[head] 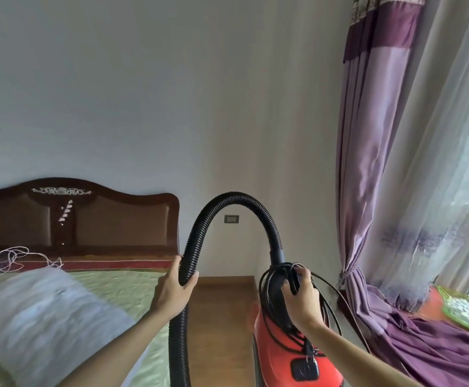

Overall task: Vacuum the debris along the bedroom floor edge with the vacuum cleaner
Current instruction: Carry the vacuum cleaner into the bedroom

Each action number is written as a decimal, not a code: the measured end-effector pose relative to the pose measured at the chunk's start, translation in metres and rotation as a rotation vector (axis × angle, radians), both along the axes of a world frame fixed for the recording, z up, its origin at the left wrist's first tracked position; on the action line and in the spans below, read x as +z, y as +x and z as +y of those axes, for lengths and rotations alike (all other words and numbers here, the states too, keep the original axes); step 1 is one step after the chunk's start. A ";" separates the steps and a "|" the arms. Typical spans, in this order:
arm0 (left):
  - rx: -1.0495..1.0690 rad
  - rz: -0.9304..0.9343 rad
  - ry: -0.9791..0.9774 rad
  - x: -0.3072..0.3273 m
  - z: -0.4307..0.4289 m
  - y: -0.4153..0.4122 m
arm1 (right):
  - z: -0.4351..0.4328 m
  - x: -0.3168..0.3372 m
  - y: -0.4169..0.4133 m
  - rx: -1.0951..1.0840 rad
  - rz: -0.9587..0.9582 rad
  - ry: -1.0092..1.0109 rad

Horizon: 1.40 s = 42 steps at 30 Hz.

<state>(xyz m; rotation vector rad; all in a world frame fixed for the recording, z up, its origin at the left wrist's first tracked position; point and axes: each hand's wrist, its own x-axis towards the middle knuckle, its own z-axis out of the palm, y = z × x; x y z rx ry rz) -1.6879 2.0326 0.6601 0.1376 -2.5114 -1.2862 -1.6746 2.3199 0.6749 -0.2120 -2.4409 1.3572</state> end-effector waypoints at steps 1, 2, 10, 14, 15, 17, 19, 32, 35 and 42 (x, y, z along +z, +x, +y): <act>-0.009 0.000 -0.002 0.001 0.001 -0.014 | 0.001 0.000 -0.011 -0.012 0.000 0.000; -0.028 0.000 -0.006 0.001 0.002 -0.028 | 0.002 -0.002 -0.021 -0.021 -0.002 -0.001; -0.224 -0.068 -0.047 -0.016 0.030 -0.172 | 0.019 -0.023 -0.102 -0.203 -0.035 -0.022; -0.347 -0.102 -0.103 -0.024 0.056 -0.246 | 0.033 -0.043 -0.145 -0.338 -0.046 -0.060; -0.381 -0.116 -0.118 -0.027 0.062 -0.264 | 0.036 -0.049 -0.154 -0.373 -0.041 -0.071; -0.444 -0.133 -0.127 -0.032 0.075 -0.297 | 0.041 -0.060 -0.168 -0.444 -0.030 -0.077; -0.498 -0.139 -0.165 -0.039 0.090 -0.325 | 0.048 -0.073 -0.177 -0.516 -0.036 -0.080; -0.916 -0.233 -0.337 -0.113 0.258 -0.344 | 0.097 -0.147 -0.107 -0.949 -0.187 -0.213; -0.976 -0.233 -0.361 -0.134 0.295 -0.318 | 0.105 -0.171 -0.073 -1.009 -0.225 -0.224; -1.088 -0.304 -0.427 -0.201 0.338 -0.254 | 0.114 -0.238 -0.002 -1.142 -0.336 -0.306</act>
